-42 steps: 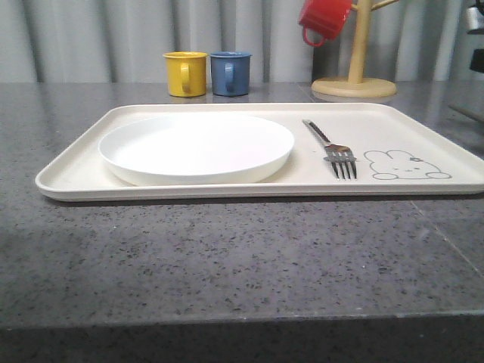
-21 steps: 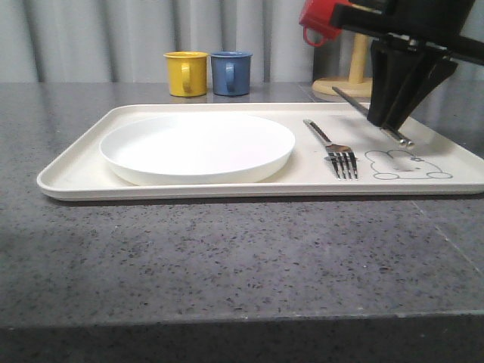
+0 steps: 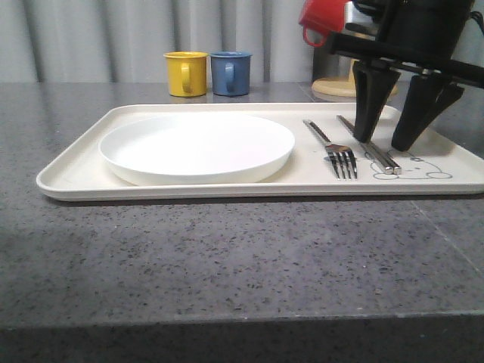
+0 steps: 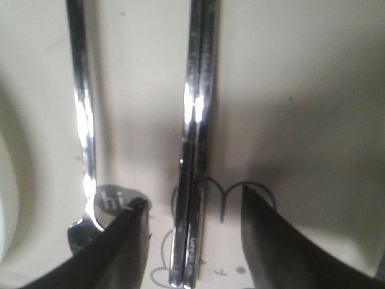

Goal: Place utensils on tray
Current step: 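Lower the chopsticks onto the tray next to the fork and release, then grasp the spoon beside the tray with the right gripper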

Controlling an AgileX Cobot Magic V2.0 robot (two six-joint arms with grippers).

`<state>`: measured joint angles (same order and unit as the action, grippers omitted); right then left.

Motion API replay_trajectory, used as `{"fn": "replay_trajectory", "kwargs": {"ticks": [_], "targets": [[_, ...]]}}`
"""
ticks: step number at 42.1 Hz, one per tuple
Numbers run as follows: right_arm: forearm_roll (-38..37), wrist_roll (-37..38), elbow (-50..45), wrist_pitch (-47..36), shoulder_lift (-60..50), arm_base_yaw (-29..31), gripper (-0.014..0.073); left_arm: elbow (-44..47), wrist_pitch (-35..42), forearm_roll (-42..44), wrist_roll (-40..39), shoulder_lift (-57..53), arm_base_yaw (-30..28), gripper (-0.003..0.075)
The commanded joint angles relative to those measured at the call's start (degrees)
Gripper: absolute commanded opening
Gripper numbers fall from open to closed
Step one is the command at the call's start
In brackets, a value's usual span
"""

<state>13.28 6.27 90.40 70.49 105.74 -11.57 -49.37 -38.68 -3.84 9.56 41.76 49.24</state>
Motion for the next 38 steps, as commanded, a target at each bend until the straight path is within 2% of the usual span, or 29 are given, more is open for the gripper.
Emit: {"fn": "replay_trajectory", "kwargs": {"ticks": [1, 6, 11, 23, 38], "targets": [[-1.1, -5.7, 1.6, 5.3, -6.9, 0.0, 0.0396, -1.5, 4.5, -0.2, -0.6, 0.0, 0.5, 0.0375], [-9.9, -6.8, 1.5, 6.4, -11.9, 0.9, 0.0396, -1.5, 4.5, -0.2, -0.6, 0.0, 0.5, 0.0376], [-18.2, -7.2, 1.5, 6.4, -15.1, 4.4, 0.0394, -1.5, 4.5, -0.2, -0.6, 0.0, 0.5, 0.0375], [-18.3, -9.6, 1.5, 6.4, -12.8, 17.2, 0.0394, -1.5, 4.5, -0.2, -0.6, 0.0, 0.5, 0.0376], [-18.5, -13.0, 1.5, 5.8, -4.3, 23.1, 0.0394, -1.5, 4.5, -0.2, -0.6, 0.0, 0.5, 0.0376]]}}
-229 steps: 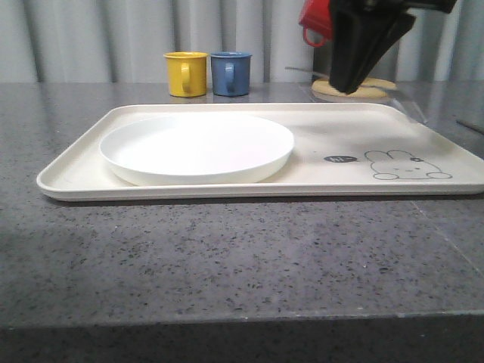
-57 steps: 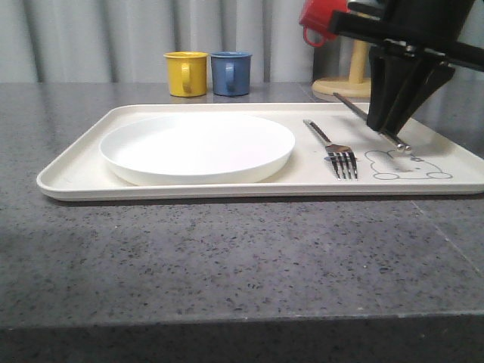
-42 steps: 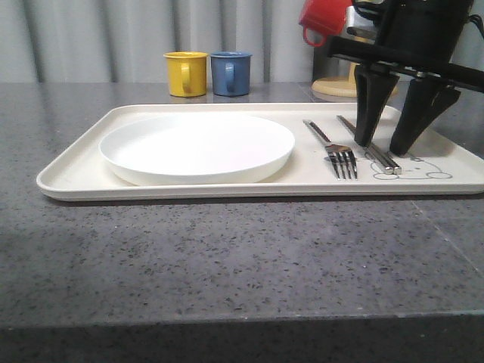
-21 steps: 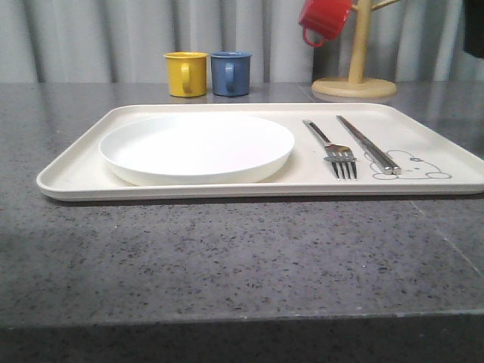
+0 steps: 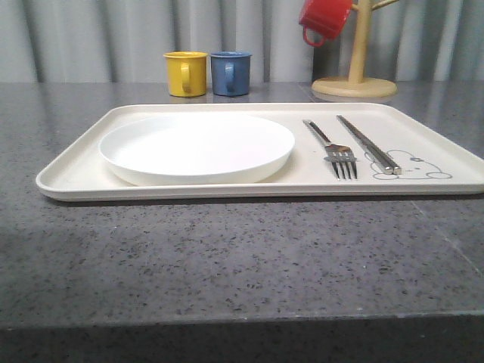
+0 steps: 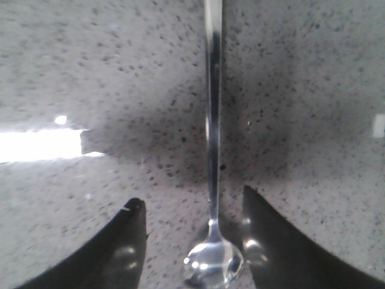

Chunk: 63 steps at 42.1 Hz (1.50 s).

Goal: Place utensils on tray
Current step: 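Grasp the spoon beside the tray with the right gripper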

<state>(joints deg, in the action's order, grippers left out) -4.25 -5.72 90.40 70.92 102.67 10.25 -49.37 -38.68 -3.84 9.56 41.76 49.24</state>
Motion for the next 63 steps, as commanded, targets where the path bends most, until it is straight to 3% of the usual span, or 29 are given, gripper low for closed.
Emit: {"fn": "replay_trajectory", "kwargs": {"ticks": [1, 23, 29, 39, 49, 55, 63], "targets": [[-1.0, -1.0, 1.5, 5.3, -0.7, 1.7, 0.0394, -1.5, 4.5, -0.2, -0.6, 0.0, 0.5, 0.0375], [3.5, -2.4, 1.6, 2.6, 2.1, 4.1, 0.039, -1.5, 4.5, -0.2, -0.6, 0.0, 0.5, 0.0376], [4.3, -2.6, 1.6, 2.5, 2.2, 4.1, 0.0297, -1.5, 4.5, -0.2, -0.6, 0.0, 0.5, 0.0376], [4.3, -2.6, 1.6, 3.2, 2.2, 4.1, 0.0062, -1.5, 4.5, -0.2, -0.6, 0.0, 0.5, 0.0376], [5.0, -2.6, 1.8, 3.5, 1.9, 4.0, 0.002, -1.5, 4.5, -0.2, -0.6, 0.0, 0.5, 0.0375], [11.0, -4.5, 1.8, 4.3, -1.1, 0.7, 0.002, -1.5, 4.5, -0.2, -0.6, 0.0, 0.5, 0.0375], [16.2, -4.3, 1.7, 6.0, -4.4, -7.9, 0.002, -1.5, 4.5, -0.2, -0.6, 0.0, 0.5, 0.0376]]}}
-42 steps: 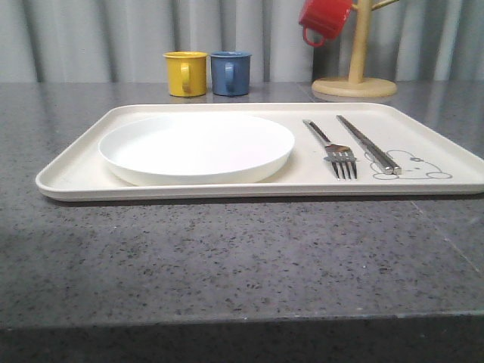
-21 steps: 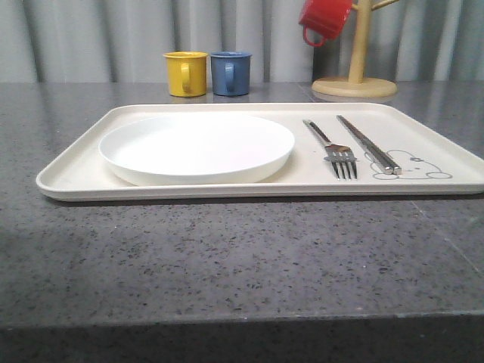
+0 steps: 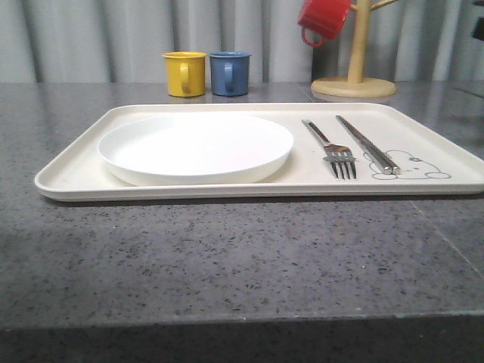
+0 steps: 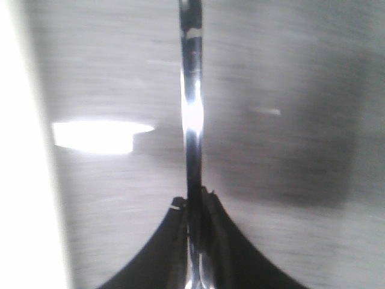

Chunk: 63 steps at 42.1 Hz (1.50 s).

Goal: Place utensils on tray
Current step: 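Grasp the spoon beside the tray with the right gripper, then place the spoon on the tray next to the chopsticks and release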

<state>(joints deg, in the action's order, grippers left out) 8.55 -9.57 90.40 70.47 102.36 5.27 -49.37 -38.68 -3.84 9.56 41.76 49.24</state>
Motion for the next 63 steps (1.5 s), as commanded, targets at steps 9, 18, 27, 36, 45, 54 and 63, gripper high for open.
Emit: {"fn": "replay_trajectory", "kwargs": {"ticks": [9, 18, 27, 36, 45, 54, 63], "targets": [[6.0, 8.4, 1.7, 4.4, -2.8, -9.6, 0.002, -1.5, 4.5, -0.2, -0.6, 0.0, 0.5, 0.0376], [6.2, 13.7, 1.7, -0.1, -0.9, -10.2, 0.0045, -1.5, 4.5, -0.2, -0.6, 0.0, 0.5, 0.0376], [6.4, 14.0, 1.7, 0.0, 2.4, -10.4, 0.0141, -1.5, 4.5, -0.2, -0.6, 0.0, 0.5, 0.0376], [6.4, 13.4, 1.7, -1.5, 1.1, -10.4, 0.0332, -1.5, 4.5, -0.2, -0.6, 0.0, 0.5, 0.0376], [5.7, 6.7, 1.5, -1.4, -8.6, -11.5, 0.0402, -1.5, 4.5, -0.2, -0.6, 0.0, 0.5, 0.0375], [-3.2, 1.4, -4.3, -2.2, -23.8, -19.8, 0.0402, -1.5, 4.5, -0.2, -0.6, 0.0, 0.5, 0.0376], [-4.5, 1.4, -19.9, -12.9, -42.0, -24.3, 0.0402, -1.5, 4.5, -0.2, -0.6, 0.0, 0.5, 0.0376]]}}
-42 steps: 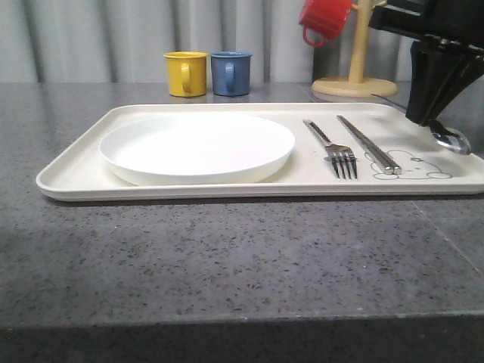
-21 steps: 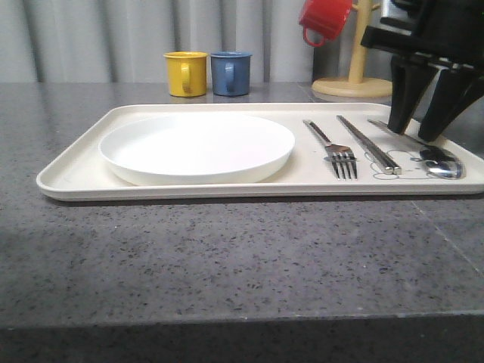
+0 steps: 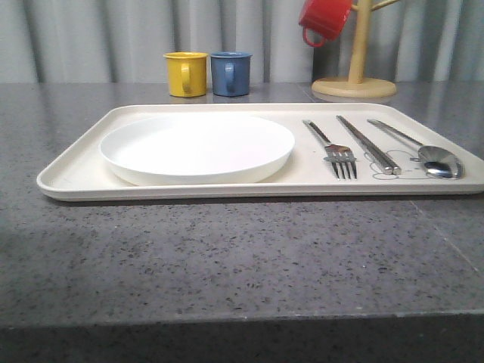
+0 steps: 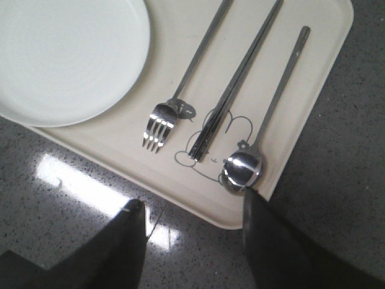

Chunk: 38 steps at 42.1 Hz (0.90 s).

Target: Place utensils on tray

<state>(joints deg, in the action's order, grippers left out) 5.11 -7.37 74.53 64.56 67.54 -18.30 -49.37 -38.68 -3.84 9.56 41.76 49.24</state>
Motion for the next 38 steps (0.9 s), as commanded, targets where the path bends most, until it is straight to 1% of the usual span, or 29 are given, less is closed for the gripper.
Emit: {"fn": "replay_trajectory", "kwargs": {"ticks": [1, 5, 10, 19, 24, 34, 36, 38], "targets": [[-1.0, -0.8, -5.7, -8.2, -9.7, -0.7, 0.0402, -1.5, 4.5, -0.2, -0.6, 0.0, 0.5, 0.0375], [-1.0, -0.8, -13.2, -12.7, -17.9, -0.7, 0.0402, -1.5, 4.5, -0.2, -0.6, 0.0, 0.5, 0.0376], [-1.0, -0.8, -20.1, -15.8, -27.7, -0.7, 0.0402, -1.5, 4.5, -0.2, -0.6, 0.0, 0.5, 0.0375], [-0.9, -0.7, -27.1, -15.5, -41.7, -0.6, 0.0402, -1.5, 4.5, -0.2, -0.6, 0.0, 0.5, 0.0376], [-0.4, -0.6, -27.9, -14.8, -44.4, -0.6, 0.0402, -1.5, 4.5, -0.2, -0.6, 0.0, 0.5, 0.0375], [-0.3, 0.8, -27.9, -14.1, -44.6, -0.6, 0.0402, -1.5, 4.7, -0.2, -0.6, 0.0, 0.5, 0.0376], [-0.3, 0.8, -27.9, -14.1, -44.6, -0.6, 0.0393, -1.5, 4.7, -0.2, -0.6, 0.0, 0.5, 0.0376], [-0.3, 0.8, -27.9, -14.1, -44.6, -0.6, 0.0356, -1.5, 4.7, -0.2, -0.6, 0.0, 0.5, 0.0376]]}}
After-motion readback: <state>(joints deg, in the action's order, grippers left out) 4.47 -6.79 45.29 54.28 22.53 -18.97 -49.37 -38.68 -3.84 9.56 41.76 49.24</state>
